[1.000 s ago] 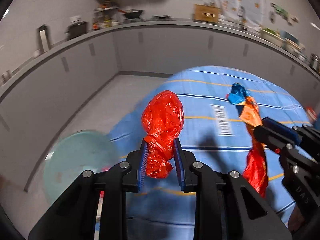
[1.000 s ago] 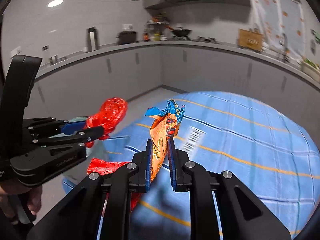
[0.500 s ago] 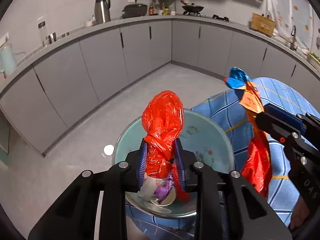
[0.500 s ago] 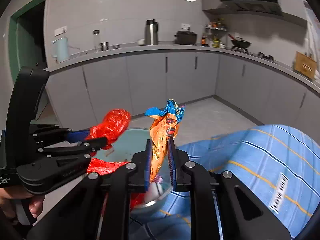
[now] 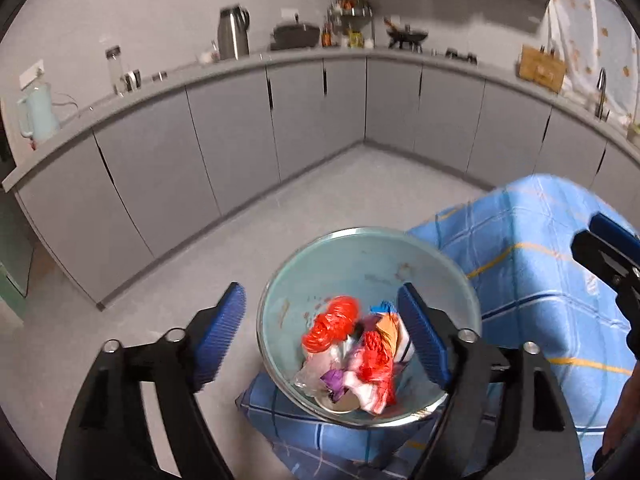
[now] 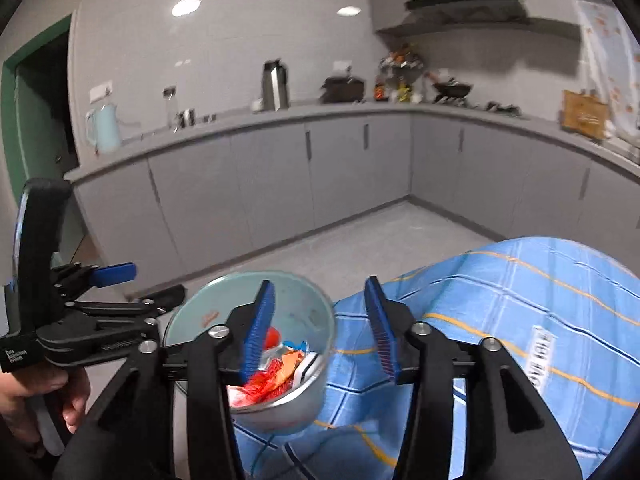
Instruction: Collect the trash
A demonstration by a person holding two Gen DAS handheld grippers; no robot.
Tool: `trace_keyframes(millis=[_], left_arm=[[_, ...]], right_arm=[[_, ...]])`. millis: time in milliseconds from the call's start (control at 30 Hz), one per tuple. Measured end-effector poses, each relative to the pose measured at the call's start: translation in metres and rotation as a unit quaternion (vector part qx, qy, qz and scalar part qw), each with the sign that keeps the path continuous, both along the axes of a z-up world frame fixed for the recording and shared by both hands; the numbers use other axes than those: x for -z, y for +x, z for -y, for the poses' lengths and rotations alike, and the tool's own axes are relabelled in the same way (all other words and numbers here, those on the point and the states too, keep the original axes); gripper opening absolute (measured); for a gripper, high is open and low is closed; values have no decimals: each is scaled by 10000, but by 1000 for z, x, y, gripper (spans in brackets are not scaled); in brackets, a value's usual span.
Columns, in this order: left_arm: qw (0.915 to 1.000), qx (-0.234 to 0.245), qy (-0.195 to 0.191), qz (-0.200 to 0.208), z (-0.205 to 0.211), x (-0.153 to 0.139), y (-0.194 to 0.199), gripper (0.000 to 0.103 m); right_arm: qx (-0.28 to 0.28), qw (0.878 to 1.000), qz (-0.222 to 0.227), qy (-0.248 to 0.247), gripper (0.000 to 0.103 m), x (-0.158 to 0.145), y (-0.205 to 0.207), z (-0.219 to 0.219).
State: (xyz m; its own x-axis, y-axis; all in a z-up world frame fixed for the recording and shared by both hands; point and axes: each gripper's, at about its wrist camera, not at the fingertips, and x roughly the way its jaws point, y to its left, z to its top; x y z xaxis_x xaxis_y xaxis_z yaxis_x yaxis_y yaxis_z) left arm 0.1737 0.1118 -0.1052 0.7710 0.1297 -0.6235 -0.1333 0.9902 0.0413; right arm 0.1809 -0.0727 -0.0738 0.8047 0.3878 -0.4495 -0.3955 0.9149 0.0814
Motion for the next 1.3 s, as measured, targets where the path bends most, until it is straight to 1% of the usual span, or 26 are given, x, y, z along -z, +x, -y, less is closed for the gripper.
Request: trace_keyframes(millis=[100,167,267,467,767,1067,1300], left_arm=[[9995,-35,13,327,2,-19,-23,88],[9990,16,-5,438,4,-29,-33,88],[9980,53,3,636,7,-43,-48,93],[9961,77,-7,884,9,-62,-64,94],[9946,122,-40,1029,11,-73,-75,94],[9948,179,-33,1005,13,-74,-75,95],[9948,206,-43,999,14,-74,-75,95]], right_arm=[[147,9995,228,131,52,-18,-28,14],[270,9990,359,50,52,-23,-41,16],[217,9987,452,89,54,-32,-56,17],[194,9978,638,69,55,-40,-77,17],[188,9970,748,69,58,-47,-87,19],[248,9968,756,107,59,-46,-90,24],[296,9963,793,148,62,-50,-93,28]])
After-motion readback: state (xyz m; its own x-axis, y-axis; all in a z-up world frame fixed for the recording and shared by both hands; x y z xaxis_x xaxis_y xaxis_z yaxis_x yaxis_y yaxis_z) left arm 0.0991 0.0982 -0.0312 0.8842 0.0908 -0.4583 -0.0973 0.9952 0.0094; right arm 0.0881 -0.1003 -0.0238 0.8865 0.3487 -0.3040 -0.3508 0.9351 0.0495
